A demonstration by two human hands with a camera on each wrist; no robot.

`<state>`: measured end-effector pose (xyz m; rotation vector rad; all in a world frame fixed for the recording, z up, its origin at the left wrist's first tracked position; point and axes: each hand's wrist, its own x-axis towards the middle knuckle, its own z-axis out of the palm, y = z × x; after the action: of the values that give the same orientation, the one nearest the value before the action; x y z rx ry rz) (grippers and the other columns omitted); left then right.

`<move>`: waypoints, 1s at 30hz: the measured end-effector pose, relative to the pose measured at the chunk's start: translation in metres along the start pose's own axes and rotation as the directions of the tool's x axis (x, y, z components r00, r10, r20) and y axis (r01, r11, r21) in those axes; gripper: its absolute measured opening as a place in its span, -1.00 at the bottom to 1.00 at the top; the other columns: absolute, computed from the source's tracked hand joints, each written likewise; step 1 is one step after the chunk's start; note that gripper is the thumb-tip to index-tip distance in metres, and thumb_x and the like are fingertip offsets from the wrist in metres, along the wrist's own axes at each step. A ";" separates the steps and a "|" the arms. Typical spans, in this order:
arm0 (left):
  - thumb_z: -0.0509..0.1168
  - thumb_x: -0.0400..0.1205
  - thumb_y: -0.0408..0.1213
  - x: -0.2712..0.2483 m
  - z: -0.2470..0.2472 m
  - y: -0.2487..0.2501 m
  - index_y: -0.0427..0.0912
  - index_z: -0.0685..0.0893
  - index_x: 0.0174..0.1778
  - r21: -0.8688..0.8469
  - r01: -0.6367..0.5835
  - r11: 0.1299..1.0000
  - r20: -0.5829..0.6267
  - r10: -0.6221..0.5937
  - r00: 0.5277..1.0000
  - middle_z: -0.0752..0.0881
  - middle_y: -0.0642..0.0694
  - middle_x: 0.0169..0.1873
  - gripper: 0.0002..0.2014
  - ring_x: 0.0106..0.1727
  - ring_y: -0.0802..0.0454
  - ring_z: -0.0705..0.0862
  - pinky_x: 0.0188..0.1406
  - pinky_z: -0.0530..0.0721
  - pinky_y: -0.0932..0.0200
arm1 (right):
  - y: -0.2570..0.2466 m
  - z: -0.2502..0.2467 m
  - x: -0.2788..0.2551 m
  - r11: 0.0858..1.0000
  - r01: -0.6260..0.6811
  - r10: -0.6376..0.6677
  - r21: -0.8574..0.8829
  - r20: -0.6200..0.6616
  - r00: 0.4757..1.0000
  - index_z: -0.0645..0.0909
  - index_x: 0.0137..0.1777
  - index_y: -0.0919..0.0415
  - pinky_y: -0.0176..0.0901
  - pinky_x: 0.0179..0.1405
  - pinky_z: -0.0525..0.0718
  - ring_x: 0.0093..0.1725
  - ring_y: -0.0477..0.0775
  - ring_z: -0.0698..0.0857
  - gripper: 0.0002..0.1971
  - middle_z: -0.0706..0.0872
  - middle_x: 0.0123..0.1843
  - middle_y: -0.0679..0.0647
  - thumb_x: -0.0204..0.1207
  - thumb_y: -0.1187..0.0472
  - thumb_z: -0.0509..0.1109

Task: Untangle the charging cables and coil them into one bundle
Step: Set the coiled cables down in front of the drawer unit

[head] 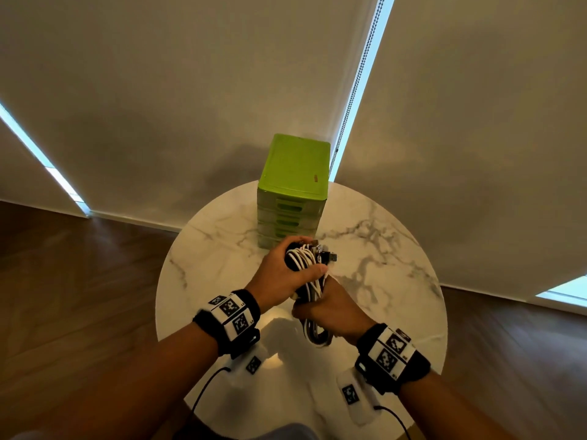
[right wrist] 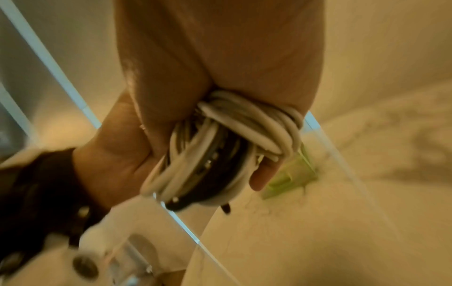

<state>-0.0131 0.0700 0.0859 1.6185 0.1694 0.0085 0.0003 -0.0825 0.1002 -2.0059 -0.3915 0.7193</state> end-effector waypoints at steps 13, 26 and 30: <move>0.64 0.33 0.16 0.015 0.008 -0.038 0.17 0.61 0.31 -0.054 0.123 0.991 0.019 -0.122 0.992 0.76 0.07 0.19 -0.35 0.23 0.13 0.75 0.32 0.71 0.01 | 0.036 0.020 0.030 0.969 -0.127 0.137 0.214 -0.031 0.990 0.76 0.08 0.04 0.25 0.12 0.78 0.02 0.16 0.82 -0.74 0.85 -0.01 0.13 0.39 0.23 0.57; 0.23 0.78 -0.29 0.098 -0.007 -0.131 -0.36 0.56 0.37 -0.406 0.410 0.816 -0.195 -0.516 0.834 0.72 -0.23 0.08 -0.71 -0.06 -0.03 0.76 -0.09 0.73 0.22 | 0.080 -0.021 0.096 0.734 -0.238 0.381 0.636 -0.095 0.920 0.64 -0.02 0.37 -0.26 -0.54 0.65 -0.50 -0.08 0.71 -0.90 0.70 -0.36 0.11 0.52 0.43 0.50; 0.20 0.80 -0.23 0.123 0.000 -0.146 -0.28 0.61 0.21 -0.447 0.404 0.798 -0.245 -0.543 0.803 0.69 -0.20 -0.11 -0.79 -0.18 -0.02 0.70 -0.23 0.65 0.13 | 0.096 -0.022 0.100 0.730 -0.216 0.351 0.648 -0.084 0.933 0.64 -0.02 0.33 -0.25 -0.48 0.67 -0.45 -0.10 0.73 -0.91 0.74 -0.41 -0.01 0.53 0.43 0.48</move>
<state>0.0935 0.0908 -0.0716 1.1350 0.8254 -0.0527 0.0909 -0.0924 -0.0066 -1.4698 0.2762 0.7056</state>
